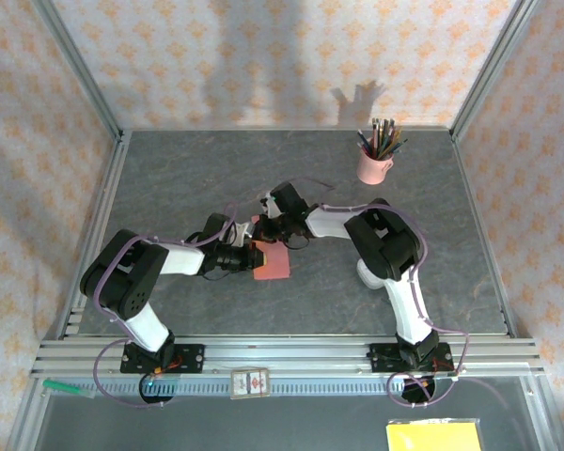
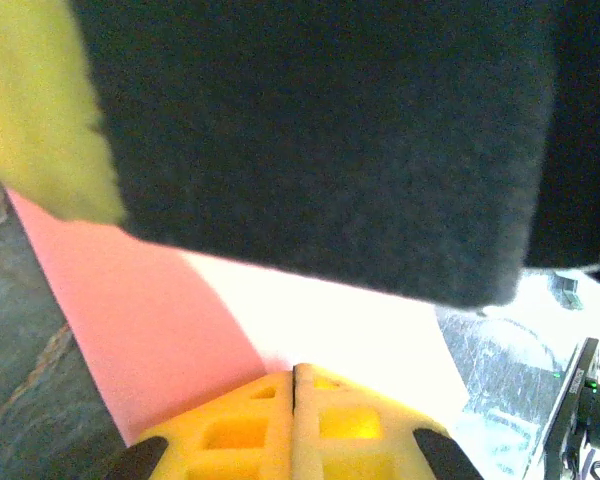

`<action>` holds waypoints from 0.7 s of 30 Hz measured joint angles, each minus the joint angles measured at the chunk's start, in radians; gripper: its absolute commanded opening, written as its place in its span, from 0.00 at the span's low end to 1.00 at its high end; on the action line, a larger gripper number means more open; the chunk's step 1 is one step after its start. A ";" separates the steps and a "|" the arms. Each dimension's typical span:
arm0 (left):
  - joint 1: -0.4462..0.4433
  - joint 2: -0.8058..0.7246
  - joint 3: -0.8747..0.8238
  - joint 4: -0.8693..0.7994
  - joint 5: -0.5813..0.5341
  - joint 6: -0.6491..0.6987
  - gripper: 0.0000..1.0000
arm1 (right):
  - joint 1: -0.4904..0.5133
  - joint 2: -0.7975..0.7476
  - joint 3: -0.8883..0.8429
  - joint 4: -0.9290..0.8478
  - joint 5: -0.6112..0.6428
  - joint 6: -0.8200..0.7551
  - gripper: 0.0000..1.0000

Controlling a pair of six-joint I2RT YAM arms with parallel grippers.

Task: Fold a paper plane with a square sheet of paper (pick it up from the middle)
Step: Fold the square sheet of paper in half at the center of the table.

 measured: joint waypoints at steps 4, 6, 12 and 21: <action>0.000 0.000 -0.006 0.016 -0.005 0.000 0.00 | -0.006 0.023 0.042 -0.027 -0.009 0.002 0.00; -0.004 0.000 -0.007 0.024 -0.010 0.000 0.00 | -0.009 0.035 0.063 -0.038 -0.014 0.004 0.00; -0.005 0.000 -0.013 0.039 -0.016 -0.025 0.00 | -0.031 0.080 0.140 -0.067 -0.019 0.010 0.00; -0.008 0.001 -0.015 0.055 -0.035 -0.025 0.00 | -0.047 0.145 0.256 -0.124 -0.030 0.042 0.00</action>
